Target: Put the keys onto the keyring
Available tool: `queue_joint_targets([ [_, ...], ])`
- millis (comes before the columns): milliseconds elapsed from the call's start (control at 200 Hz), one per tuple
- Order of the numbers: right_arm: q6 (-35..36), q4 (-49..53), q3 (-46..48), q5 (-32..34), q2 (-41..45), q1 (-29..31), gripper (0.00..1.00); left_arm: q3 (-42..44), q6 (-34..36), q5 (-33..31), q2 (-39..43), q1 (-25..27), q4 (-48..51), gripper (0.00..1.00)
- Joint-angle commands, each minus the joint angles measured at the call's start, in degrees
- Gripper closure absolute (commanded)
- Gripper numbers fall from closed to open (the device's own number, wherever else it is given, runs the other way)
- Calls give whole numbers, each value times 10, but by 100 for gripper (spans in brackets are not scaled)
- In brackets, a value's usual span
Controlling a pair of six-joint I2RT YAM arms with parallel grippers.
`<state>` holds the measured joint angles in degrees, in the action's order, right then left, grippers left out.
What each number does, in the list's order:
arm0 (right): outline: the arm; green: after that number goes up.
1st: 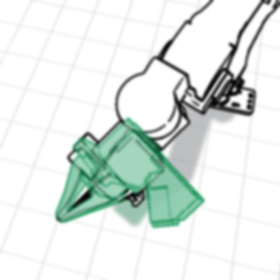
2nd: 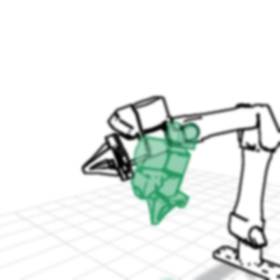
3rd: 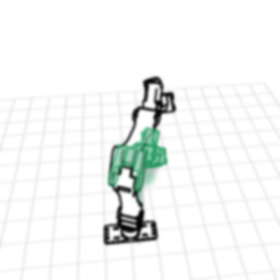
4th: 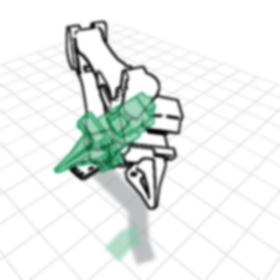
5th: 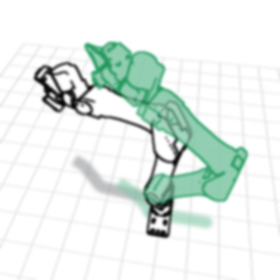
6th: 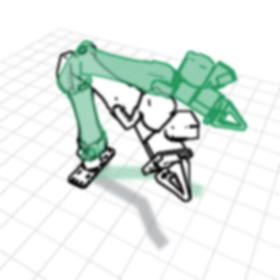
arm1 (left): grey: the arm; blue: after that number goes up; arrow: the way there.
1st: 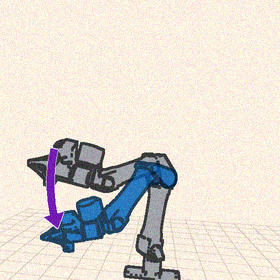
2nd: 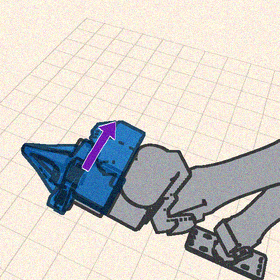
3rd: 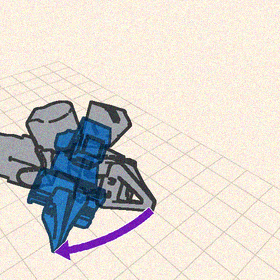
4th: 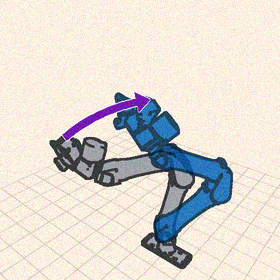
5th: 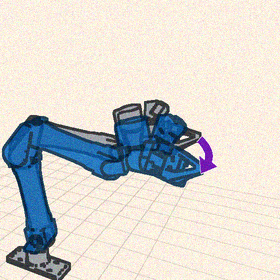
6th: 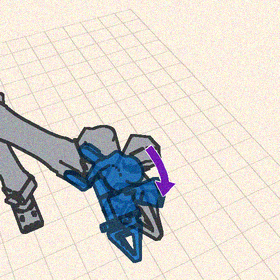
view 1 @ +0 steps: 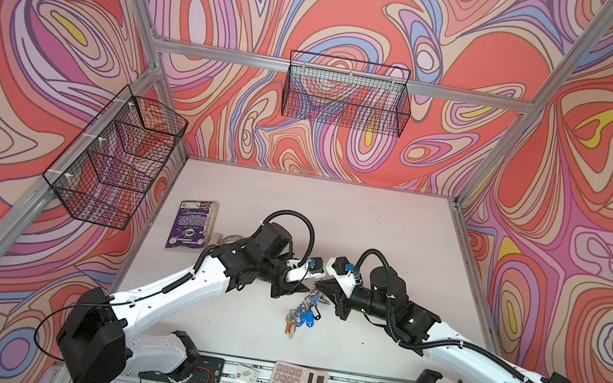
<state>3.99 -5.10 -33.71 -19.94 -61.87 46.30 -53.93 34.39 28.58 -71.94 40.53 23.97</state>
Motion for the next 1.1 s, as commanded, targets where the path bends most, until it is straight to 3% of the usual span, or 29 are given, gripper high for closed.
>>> queue_joint_targets([
  [0, 15, -36, 3, -15, 17, 2, 100, -29, 41, 26, -7, -2, -15, 63],
  [180, 16, -36, 5, -16, 18, 2, 100, -21, 61, 71, -2, -2, -13, 65],
  [351, 15, -38, 2, -19, 11, 2, 100, -21, 59, 67, -1, -3, -22, 70],
  [606, 14, -36, 1, -22, 7, 2, 100, -34, 49, 91, -17, -2, -13, 86],
  [721, 13, -37, 2, -22, 9, 2, 100, -34, 33, 102, -28, -2, -17, 100],
  [936, -5, -40, 3, -3, 8, 2, 100, -21, -21, 102, -22, -3, -48, 100],
  [1027, -23, -22, -3, 15, 24, 0, 83, -6, -80, 70, -7, -3, -81, 100],
  [1092, -44, -22, 5, 29, 51, -6, 77, 3, -121, 55, 7, -2, -84, 100],
])
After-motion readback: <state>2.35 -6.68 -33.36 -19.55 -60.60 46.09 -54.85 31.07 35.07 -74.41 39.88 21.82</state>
